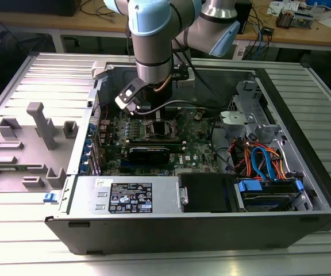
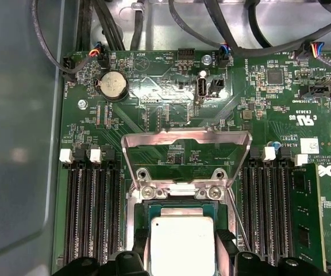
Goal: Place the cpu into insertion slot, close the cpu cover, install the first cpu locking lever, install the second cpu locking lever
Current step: 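Place the cpu into insertion slot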
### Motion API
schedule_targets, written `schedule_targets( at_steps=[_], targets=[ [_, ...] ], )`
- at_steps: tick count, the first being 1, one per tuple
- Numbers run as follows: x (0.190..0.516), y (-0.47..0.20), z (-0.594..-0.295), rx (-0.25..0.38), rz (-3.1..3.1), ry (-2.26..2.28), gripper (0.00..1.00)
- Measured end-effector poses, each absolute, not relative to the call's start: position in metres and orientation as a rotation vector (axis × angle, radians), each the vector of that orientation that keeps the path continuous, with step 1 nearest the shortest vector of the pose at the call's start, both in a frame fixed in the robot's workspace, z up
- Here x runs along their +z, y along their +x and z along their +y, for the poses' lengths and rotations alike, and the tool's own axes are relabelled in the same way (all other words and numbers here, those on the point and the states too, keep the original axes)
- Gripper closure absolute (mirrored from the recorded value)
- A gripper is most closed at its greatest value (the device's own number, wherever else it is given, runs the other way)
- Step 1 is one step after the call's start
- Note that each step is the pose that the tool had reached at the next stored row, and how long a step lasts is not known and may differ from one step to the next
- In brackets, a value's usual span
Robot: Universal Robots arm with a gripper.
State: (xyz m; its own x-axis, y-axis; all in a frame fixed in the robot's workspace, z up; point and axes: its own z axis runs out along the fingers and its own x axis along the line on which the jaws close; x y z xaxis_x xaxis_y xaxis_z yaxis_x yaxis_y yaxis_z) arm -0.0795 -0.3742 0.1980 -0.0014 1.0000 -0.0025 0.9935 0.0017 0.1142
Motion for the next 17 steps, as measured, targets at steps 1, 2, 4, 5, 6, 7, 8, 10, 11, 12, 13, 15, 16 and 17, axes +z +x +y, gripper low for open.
schedule_targets(
  at_steps=[1, 2, 4, 5, 6, 7, 8, 10, 11, 12, 13, 15, 16, 17],
  targets=[
    [0.1979, -0.0795, -0.3742, 0.121, 2.162, 2.16, 0.46],
    [0.1979, -0.0795, -0.3742, 0.121, 2.162, 2.161, 0.46],
    [0.1979, -0.0795, -0.3742, 0.121, 2.161, 2.162, 0.46],
    [0.198, -0.0795, -0.3742, 0.121, 2.16, 2.162, 0.46],
    [0.1978, -0.0795, -0.3741, 0.122, 2.16, 2.163, 0.45],
    [0.1978, -0.0795, -0.3741, 0.122, 2.159, 2.163, 0.38],
    [0.1978, -0.0795, -0.3741, 0.122, 2.159, 2.164, 0.38],
    [0.1979, -0.0795, -0.3742, 0.121, 2.158, 2.164, 0.38],
    [0.198, -0.0795, -0.3742, 0.121, 2.158, 2.164, 0.38],
    [0.198, -0.0795, -0.3741, 0.121, 2.158, 2.164, 0.38],
    [0.198, -0.0795, -0.3737, 0.121, 2.158, 2.164, 0.38],
    [0.1977, -0.0795, -0.3718, 0.121, 2.158, 2.164, 0.38],
    [0.1976, -0.0795, -0.3718, 0.121, 2.158, 2.164, 0.38],
    [0.1972, -0.0795, -0.3718, 0.121, 2.158, 2.164, 0.38]
  ],
)
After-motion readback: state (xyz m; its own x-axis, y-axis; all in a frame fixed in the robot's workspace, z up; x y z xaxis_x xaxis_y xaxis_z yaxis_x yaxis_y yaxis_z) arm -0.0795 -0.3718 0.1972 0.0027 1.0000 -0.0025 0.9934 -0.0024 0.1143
